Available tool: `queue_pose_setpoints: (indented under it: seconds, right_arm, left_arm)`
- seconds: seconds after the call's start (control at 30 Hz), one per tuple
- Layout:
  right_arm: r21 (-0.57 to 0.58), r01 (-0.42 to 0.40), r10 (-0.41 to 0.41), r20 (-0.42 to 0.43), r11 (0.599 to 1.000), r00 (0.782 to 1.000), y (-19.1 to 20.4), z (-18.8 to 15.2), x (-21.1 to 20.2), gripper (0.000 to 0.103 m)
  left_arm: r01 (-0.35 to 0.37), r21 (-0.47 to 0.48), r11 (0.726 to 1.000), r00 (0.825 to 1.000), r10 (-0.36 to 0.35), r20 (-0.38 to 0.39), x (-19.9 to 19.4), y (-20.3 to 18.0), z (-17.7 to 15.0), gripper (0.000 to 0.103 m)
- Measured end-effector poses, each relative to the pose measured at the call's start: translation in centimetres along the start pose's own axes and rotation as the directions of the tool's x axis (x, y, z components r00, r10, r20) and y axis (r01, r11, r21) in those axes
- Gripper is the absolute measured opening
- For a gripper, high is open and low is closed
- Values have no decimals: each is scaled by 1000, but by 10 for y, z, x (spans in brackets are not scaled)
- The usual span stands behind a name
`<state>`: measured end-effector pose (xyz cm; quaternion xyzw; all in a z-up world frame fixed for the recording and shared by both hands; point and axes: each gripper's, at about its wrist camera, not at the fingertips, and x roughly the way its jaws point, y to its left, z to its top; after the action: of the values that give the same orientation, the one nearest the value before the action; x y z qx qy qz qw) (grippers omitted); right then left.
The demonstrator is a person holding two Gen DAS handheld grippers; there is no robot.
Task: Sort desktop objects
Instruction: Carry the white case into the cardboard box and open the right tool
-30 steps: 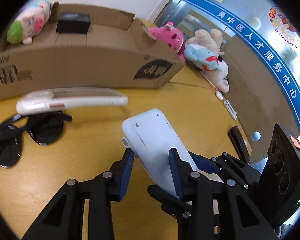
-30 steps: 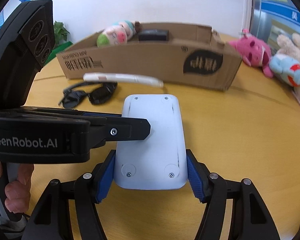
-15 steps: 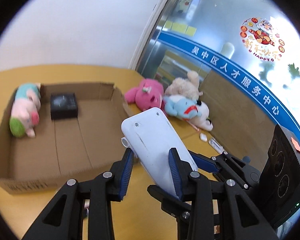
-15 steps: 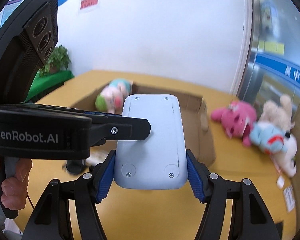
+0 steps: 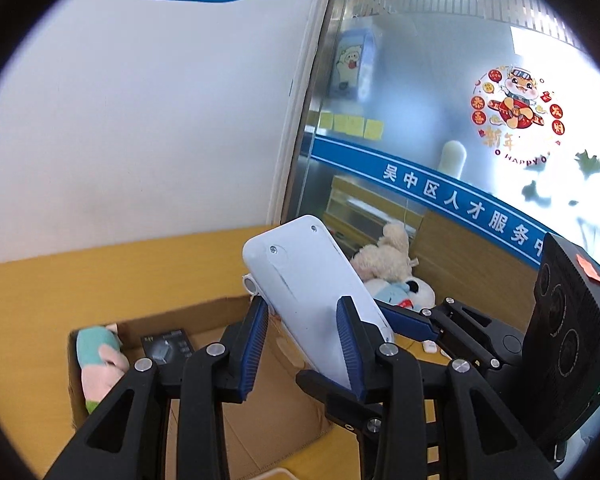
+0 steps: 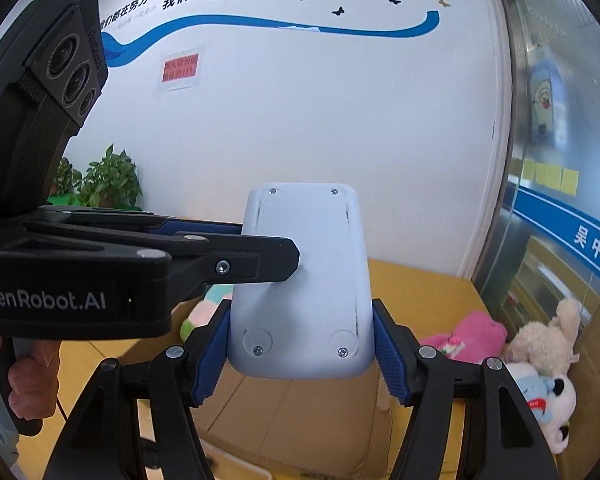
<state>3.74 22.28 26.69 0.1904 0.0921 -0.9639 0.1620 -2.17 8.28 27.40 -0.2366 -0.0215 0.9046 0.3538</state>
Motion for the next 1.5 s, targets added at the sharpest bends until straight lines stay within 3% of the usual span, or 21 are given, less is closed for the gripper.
queue_pose_setpoints:
  seconds: [0.37, 0.73, 0.9, 1.07, 1.37, 1.5]
  right_arm:
    - [22, -28, 28, -10, 999, 1000, -33, 33, 59, 64]
    - [115, -41, 59, -160, 993, 985, -80, 3, 174, 64]
    - [188, -50, 101, -269, 981, 958, -100, -35, 242, 64]
    - [281, -42, 154, -392, 959, 907, -115, -91, 311, 64]
    - [328, 17, 177, -552, 944, 815, -126, -152, 370, 64]
    - [323, 43, 167, -591, 945, 789, -124, -164, 379, 64]
  left_arm:
    - [-21, -6, 1000, 999, 21, -26, 48, 32, 37, 35]
    - [-16, -82, 997, 984, 2, -176, 163, 94, 22, 35]
    - [-38, -163, 986, 950, -15, -312, 235, 132, -10, 33]
    - [-68, -238, 969, 906, -40, -422, 294, 163, -54, 33]
    - [-99, -337, 936, 837, -105, -538, 351, 185, -103, 34]
    - [-151, -371, 916, 803, -105, -587, 368, 188, -114, 35]
